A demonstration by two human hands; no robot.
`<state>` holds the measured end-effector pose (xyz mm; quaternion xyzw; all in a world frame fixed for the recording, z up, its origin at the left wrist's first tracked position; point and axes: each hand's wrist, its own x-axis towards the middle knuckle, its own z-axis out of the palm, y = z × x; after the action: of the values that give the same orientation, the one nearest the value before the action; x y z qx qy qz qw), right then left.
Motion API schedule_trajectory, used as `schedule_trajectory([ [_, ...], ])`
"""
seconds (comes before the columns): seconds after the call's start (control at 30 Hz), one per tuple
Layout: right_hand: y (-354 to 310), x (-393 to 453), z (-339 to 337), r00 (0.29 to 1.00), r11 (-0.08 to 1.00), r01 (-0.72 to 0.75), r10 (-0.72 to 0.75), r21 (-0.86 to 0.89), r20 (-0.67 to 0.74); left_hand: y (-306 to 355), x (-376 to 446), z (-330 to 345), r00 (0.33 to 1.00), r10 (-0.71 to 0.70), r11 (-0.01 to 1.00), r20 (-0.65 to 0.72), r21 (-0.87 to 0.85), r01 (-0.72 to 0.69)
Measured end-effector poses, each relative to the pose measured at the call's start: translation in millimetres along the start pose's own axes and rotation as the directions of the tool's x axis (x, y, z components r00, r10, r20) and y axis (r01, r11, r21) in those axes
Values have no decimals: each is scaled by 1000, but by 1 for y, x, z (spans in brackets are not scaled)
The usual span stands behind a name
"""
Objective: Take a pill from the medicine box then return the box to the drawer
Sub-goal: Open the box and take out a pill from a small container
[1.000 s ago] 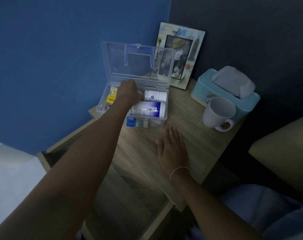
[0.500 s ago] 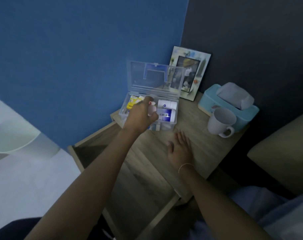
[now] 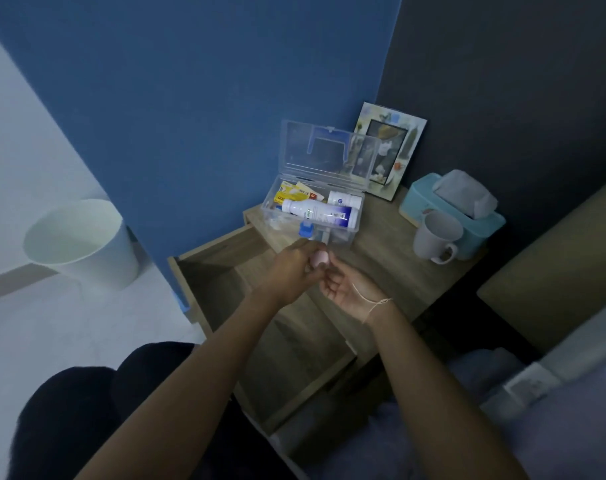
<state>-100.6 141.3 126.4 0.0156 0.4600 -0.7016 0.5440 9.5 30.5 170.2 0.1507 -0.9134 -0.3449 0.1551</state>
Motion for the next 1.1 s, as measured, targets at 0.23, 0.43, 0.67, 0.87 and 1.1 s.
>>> schedule_trajectory([
  [0.23,22,-3,-15,999,986,-36,37,162,-5,1,-10,-5,986,36,992,162,111,-54],
  [0.43,29,-13,-6,998,944,49,-38,326,-41,14,-8,10,991,-32,964,126,265,-2],
  [0.67,21,-21,-10,994,960,68,-41,270,-103,22,1,8,984,34,991,177,124,-57],
  [0.87,14,-32,-14,994,934,70,-35,350,-104,28,14,11,967,76,971,243,204,-127],
  [1.1,18,-32,-23,996,969,49,-29,241,-85,25,10,26,965,-69,988,253,152,31],
])
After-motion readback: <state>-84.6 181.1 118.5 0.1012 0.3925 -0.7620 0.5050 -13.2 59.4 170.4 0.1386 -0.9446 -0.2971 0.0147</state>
